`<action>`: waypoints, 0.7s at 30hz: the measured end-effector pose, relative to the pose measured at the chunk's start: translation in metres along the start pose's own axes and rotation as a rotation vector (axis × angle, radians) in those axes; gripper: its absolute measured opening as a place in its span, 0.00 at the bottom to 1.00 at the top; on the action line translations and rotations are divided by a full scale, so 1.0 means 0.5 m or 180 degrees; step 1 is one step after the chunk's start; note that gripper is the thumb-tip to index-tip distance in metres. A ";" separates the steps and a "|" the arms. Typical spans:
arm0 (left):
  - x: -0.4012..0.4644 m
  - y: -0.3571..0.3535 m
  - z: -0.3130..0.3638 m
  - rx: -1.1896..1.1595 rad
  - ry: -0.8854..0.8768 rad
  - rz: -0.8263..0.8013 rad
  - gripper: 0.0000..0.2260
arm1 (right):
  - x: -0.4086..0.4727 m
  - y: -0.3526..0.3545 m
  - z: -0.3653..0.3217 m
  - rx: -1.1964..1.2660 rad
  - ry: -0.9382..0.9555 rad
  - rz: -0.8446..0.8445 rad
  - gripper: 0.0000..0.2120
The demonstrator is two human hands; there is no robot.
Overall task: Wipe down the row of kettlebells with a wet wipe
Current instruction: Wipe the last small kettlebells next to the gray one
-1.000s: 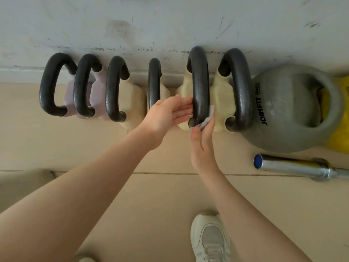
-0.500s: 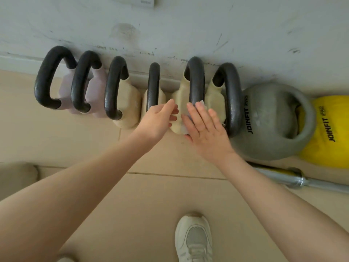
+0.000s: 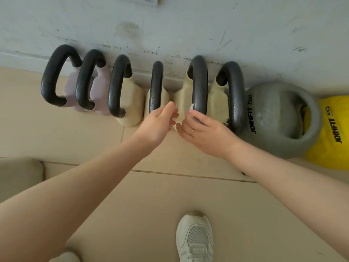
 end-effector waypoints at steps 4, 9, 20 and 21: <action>0.001 -0.005 -0.001 -0.0124 0.0118 0.0041 0.18 | 0.032 0.009 0.028 0.0367 -0.0224 0.0271 0.09; 0.001 -0.007 -0.005 -0.0102 0.0206 0.0004 0.19 | 0.019 0.023 0.008 0.0387 -0.0064 0.0063 0.18; 0.007 -0.010 0.013 -0.0300 0.0222 -0.0057 0.19 | 0.030 0.029 0.011 0.0993 -0.1198 -0.0007 0.15; 0.008 -0.010 0.015 -0.0292 0.0222 -0.0043 0.19 | 0.019 0.032 0.002 0.0918 -0.1203 -0.0063 0.17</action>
Point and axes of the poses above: each hand's wrist, its own x-axis towards the middle knuckle, its own y-axis out of the back of the hand, z = x × y, the point moved 1 cm from there along x, towards the middle knuckle, and after that the axes turned 9 degrees about -y, right-handed, at the moved point
